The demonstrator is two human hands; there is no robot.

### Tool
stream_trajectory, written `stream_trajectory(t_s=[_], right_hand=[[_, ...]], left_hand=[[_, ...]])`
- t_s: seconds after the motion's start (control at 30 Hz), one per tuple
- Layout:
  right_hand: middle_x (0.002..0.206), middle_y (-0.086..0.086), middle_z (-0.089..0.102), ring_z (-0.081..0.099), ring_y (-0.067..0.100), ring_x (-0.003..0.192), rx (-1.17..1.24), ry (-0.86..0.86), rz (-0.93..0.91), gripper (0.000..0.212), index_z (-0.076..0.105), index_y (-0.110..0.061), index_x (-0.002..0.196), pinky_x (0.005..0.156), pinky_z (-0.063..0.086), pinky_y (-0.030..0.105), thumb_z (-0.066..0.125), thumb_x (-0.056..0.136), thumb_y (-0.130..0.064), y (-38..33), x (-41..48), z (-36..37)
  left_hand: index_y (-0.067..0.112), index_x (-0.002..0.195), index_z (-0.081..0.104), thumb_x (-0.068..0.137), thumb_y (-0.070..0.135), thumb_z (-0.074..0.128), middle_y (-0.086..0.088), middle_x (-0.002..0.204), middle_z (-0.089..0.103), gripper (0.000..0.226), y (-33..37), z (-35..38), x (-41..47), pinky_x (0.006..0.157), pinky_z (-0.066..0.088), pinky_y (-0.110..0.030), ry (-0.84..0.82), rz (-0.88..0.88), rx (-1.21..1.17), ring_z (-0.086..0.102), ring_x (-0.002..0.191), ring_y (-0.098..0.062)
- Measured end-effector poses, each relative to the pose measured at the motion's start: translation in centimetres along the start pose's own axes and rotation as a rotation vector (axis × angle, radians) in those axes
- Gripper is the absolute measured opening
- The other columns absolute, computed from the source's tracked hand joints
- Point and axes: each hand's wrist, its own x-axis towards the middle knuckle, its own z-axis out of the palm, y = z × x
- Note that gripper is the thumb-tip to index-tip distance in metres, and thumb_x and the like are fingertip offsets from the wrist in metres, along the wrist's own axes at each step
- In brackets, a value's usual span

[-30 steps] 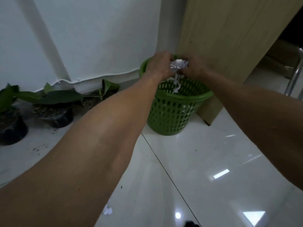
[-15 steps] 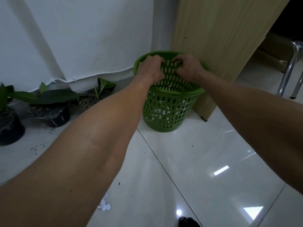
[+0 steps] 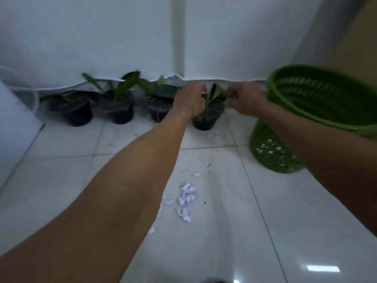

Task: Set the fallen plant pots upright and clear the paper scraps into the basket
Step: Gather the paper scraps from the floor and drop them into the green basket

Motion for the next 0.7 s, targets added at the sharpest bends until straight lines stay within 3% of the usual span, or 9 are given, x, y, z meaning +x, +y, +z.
stream_trajectory(t_s=[0.07,0.13,0.2,0.3,0.37,0.43,0.53,0.63,0.7], right_hand=[[0.109,0.020,0.069,0.068,0.039,0.091,-0.008,-0.336,0.070,0.040,0.065,-0.011,0.121,0.072,0.056,0.039,0.073,0.082,-0.013,-1.9,0.0,4.3],[0.125,0.020,0.058,0.068,0.035,0.082,0.091,-0.700,0.273,0.076,0.041,-0.023,0.143,0.055,0.058,0.038,0.082,0.079,-0.021,-2.7,-1.4,8.2],[0.135,0.020,0.048,0.069,0.031,0.078,0.092,-0.892,0.355,0.110,0.026,-0.030,0.149,0.048,0.058,0.036,0.093,0.062,-0.030,-3.3,-3.0,11.8],[0.139,0.017,0.045,0.076,0.027,0.075,-0.051,-1.054,0.218,0.146,0.018,-0.034,0.150,0.065,0.063,0.040,0.097,0.029,-0.055,-5.9,-5.2,16.1],[0.137,0.017,0.051,0.077,0.021,0.070,-0.196,-1.157,0.160,0.161,0.005,-0.036,0.149,0.080,0.062,0.042,0.094,0.018,-0.065,-7.4,-6.5,17.8],[0.136,0.018,0.056,0.076,0.018,0.068,-0.347,-1.240,0.128,0.170,-0.013,-0.036,0.148,0.090,0.056,0.040,0.096,0.020,-0.062,-8.5,-7.3,18.9],[0.124,0.017,0.067,0.077,0.016,0.071,-0.453,-1.297,0.086,0.175,-0.034,-0.029,0.144,0.095,0.054,0.038,0.099,0.031,-0.047,-10.2,-7.8,19.9],[0.103,0.013,0.074,0.077,0.018,0.074,-0.432,-1.264,0.036,0.168,-0.036,-0.023,0.144,0.091,0.056,0.039,0.099,0.044,-0.036,-12.3,-8.1,21.0],[0.103,0.016,0.073,0.076,0.019,0.067,-0.386,-1.236,-0.009,0.163,-0.036,-0.019,0.145,0.084,0.059,0.039,0.098,0.052,-0.029,-13.8,-8.4,21.7]], left_hand=[[0.012,0.115,0.070,0.090,0.011,0.058,-0.015,0.121,0.063,0.027,-4.6,-0.1,-3.7,0.096,0.050,-0.042,-0.020,-0.128,0.041,0.059,0.115,-0.034],[0.015,0.123,0.066,0.090,0.012,0.060,-0.014,0.129,0.058,0.033,-8.1,0.5,-7.5,0.099,0.048,-0.040,-0.098,-0.236,0.090,0.056,0.120,-0.033],[0.018,0.134,0.059,0.091,0.014,0.061,-0.013,0.136,0.051,0.043,-11.2,1.0,-11.5,0.103,0.045,-0.041,-0.216,-0.313,0.156,0.050,0.126,-0.032],[0.020,0.139,0.052,0.093,0.020,0.060,-0.012,0.139,0.044,0.047,-15.8,0.8,-18.2,0.104,0.043,-0.042,-0.308,-0.451,0.250,0.046,0.129,-0.030],[0.018,0.141,0.046,0.093,0.033,0.060,-0.014,0.146,0.036,0.052,-17.8,0.9,-22.2,0.103,0.042,-0.045,-0.301,-0.594,0.335,0.041,0.133,-0.031],[0.018,0.139,0.039,0.089,0.047,0.058,-0.016,0.147,0.030,0.061,-18.9,1.4,-25.9,0.100,0.041,-0.050,-0.244,-0.821,0.413,0.037,0.133,-0.034],[0.020,0.138,0.031,0.085,0.052,0.052,-0.014,0.144,0.024,0.066,-20.3,1.4,-30.1,0.098,0.038,-0.053,-0.160,-1.237,0.223,0.031,0.132,-0.035],[0.012,0.143,0.022,0.086,0.052,0.052,-0.020,0.143,0.020,0.075,-21.4,1.8,-32.0,0.109,0.034,-0.045,-0.186,-1.423,-0.008,0.028,0.136,-0.038],[0.008,0.139,0.026,0.085,0.046,0.056,-0.021,0.140,0.022,0.073,-21.4,2.3,-31.9,0.108,0.043,-0.044,-0.141,-1.483,-0.133,0.035,0.131,-0.039]])
